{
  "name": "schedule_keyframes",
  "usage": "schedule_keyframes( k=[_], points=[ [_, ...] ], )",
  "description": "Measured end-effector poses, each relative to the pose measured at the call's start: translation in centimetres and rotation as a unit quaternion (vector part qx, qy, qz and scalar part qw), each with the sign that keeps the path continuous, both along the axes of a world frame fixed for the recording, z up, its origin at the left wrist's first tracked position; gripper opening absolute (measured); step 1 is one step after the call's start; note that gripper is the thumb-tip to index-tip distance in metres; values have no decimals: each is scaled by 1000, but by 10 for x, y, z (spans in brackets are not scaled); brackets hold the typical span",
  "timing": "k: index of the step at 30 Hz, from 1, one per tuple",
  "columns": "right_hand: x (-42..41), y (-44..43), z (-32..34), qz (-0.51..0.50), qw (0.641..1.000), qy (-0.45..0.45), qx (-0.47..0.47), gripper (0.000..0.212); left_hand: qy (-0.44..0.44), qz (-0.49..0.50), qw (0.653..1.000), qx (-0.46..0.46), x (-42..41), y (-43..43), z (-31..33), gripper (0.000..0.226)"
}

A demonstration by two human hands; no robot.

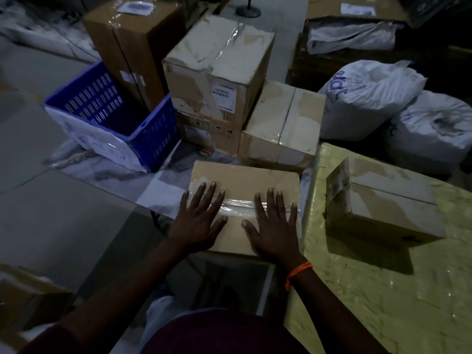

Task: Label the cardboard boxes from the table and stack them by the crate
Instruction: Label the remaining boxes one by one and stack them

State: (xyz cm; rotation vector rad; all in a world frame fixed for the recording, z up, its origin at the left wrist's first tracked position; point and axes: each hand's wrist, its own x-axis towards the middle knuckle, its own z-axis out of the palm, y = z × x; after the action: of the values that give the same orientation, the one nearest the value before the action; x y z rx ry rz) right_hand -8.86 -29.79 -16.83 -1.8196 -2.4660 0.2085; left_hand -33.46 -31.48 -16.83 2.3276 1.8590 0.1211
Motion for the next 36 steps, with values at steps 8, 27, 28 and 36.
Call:
schedule_keyframes(
  k=[8,27,28,36],
  points=[
    [16,22,32,-195,968,138,-74,90,-259,209,942,-44,2,10,22,102],
    [4,11,40,-103,923,339,148,97,-286,175,933,134,-17,-6,35,126],
    [3,8,36,-100,921,343,156,97,-293,186,929,130,-18,-10,29,125],
    [4,1,5,-96,899,384,187,103,-245,115,929,254,-13,-16,17,120]
  ],
)
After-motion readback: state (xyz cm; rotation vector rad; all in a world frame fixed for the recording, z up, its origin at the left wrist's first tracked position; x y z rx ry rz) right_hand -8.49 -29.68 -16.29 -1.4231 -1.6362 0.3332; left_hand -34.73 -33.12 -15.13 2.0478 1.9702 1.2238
